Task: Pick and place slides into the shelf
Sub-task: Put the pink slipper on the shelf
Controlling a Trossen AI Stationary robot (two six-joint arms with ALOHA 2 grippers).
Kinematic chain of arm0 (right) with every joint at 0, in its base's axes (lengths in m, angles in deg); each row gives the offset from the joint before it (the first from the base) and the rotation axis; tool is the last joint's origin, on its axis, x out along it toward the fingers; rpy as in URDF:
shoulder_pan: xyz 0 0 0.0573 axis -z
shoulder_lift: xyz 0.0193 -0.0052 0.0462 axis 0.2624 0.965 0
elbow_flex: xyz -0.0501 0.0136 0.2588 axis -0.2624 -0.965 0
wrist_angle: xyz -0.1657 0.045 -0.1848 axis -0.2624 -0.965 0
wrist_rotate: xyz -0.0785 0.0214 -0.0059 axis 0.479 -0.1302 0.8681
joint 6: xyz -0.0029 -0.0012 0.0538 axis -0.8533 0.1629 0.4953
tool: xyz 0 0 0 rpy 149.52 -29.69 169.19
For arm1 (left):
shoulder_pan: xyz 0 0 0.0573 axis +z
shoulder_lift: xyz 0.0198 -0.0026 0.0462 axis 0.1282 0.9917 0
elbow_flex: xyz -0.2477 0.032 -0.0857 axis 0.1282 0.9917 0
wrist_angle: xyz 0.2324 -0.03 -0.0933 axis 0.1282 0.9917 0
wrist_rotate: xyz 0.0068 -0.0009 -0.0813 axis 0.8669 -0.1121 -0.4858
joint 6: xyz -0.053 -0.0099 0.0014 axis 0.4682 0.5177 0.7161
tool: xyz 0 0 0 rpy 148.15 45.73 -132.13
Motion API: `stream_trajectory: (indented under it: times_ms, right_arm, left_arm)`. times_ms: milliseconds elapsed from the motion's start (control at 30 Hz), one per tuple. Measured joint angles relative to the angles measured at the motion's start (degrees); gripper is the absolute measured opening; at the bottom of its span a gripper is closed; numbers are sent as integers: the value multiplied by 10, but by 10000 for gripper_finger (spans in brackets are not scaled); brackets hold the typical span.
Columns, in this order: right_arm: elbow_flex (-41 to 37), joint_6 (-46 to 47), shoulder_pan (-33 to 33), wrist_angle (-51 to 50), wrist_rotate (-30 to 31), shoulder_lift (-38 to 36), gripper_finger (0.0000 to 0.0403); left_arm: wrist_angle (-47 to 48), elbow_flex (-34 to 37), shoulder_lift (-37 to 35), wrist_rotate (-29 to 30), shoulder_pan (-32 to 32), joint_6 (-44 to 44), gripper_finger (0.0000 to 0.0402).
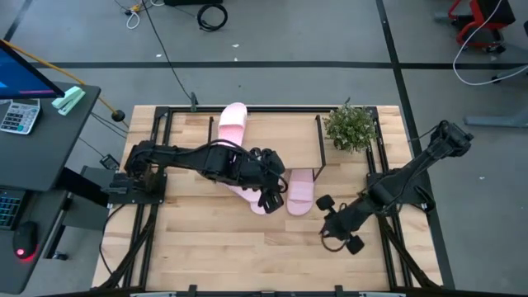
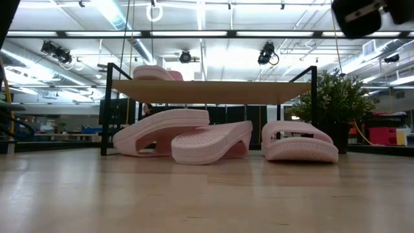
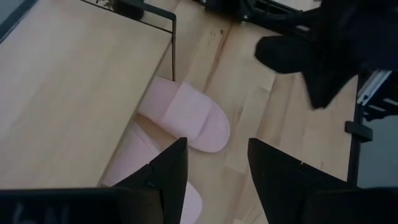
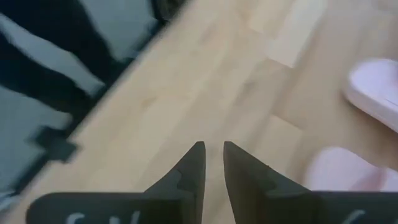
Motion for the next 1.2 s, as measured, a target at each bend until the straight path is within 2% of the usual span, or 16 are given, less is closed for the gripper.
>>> stream_trajectory:
  times_ms: [133, 300, 433, 600, 767, 1033, 1200]
  right_arm:
    - [1, 3, -1, -2, 24, 30, 83]
    - [1, 13, -3, 5, 52, 67, 128]
    - [1, 37, -3, 19, 108, 90, 167]
    - [16, 71, 0, 8, 190, 112, 198]
    - [87, 89, 6, 2, 245, 154, 203]
    - [241, -11, 19, -39, 290, 267, 197]
    - [283, -66, 38, -49, 335, 322, 198]
  left_arm:
    - [18, 0, 0, 18, -12, -2, 176]
    - [46, 0, 0, 25, -17, -24, 177]
    - [55, 0, 0, 25, -25, -28, 172]
    - [85, 0, 0, 25, -47, -28, 174]
    - [115, 0, 0, 25, -70, -32, 169]
    - [119, 0, 0, 55, -104, -49, 165]
    - [131, 0, -1, 82, -129, -47, 164]
